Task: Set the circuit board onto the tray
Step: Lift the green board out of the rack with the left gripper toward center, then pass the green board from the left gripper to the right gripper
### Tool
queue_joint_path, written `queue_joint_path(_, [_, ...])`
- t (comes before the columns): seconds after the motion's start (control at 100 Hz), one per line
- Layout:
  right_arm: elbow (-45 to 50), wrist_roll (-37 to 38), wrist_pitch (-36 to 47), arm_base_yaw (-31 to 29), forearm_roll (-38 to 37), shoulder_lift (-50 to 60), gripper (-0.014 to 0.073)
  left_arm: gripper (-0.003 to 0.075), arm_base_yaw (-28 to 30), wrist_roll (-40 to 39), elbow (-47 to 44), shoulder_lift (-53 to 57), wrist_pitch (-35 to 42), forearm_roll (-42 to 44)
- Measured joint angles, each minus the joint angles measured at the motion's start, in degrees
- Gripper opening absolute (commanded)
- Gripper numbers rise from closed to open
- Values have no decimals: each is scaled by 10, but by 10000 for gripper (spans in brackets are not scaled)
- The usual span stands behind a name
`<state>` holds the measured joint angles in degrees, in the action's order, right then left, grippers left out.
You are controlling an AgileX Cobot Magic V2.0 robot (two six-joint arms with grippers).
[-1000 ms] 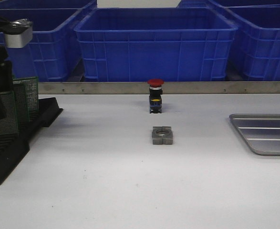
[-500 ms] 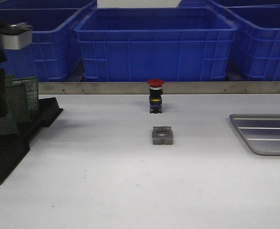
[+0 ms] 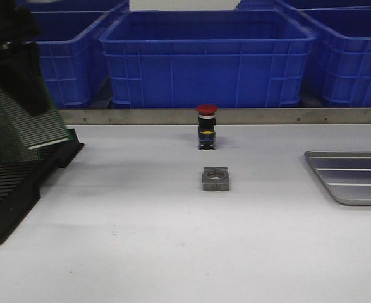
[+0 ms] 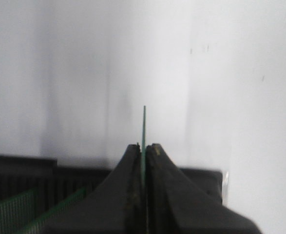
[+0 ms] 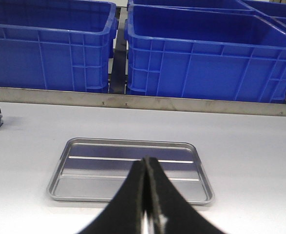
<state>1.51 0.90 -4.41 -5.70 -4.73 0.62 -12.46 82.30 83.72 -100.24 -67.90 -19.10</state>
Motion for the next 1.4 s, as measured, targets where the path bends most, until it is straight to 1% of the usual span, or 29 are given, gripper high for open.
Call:
queue_joint_path(0.1, [0,0,0,0,0,0,-112,-20,-13,4,2,1,7,-93])
queue_joint_path(0.31, [0,0,0,0,0,0,-112,-20,-39,69,2,1,11,-278])
queue_joint_path(0.44, [0,0,0,0,0,0,-112,-20,-64,111,3,1,14,-341])
queue_joint_path(0.54, [0,0,0,0,0,0,-112,-20,-84,123,3,1,14,-372])
queue_joint_path(0.71, [0,0,0,0,0,0,-112,-20,-112,128,3,1,14,-389])
queue_joint_path(0.84, [0,0,0,0,0,0,-112,-20,-122,129,3,1,14,-390])
queue_joint_path(1.28, [0,0,2,0,0,0,-112,-20,-123,129,3,1,14,-391])
queue_joint_path(1.33, [-4,0,-10,0,5,0,-112,-20,-123,129,3,1,14,-391])
queue_joint_path(1.4, [-25,0,-50,1,17,-5,-112,-20,-123,129,3,1,14,-391])
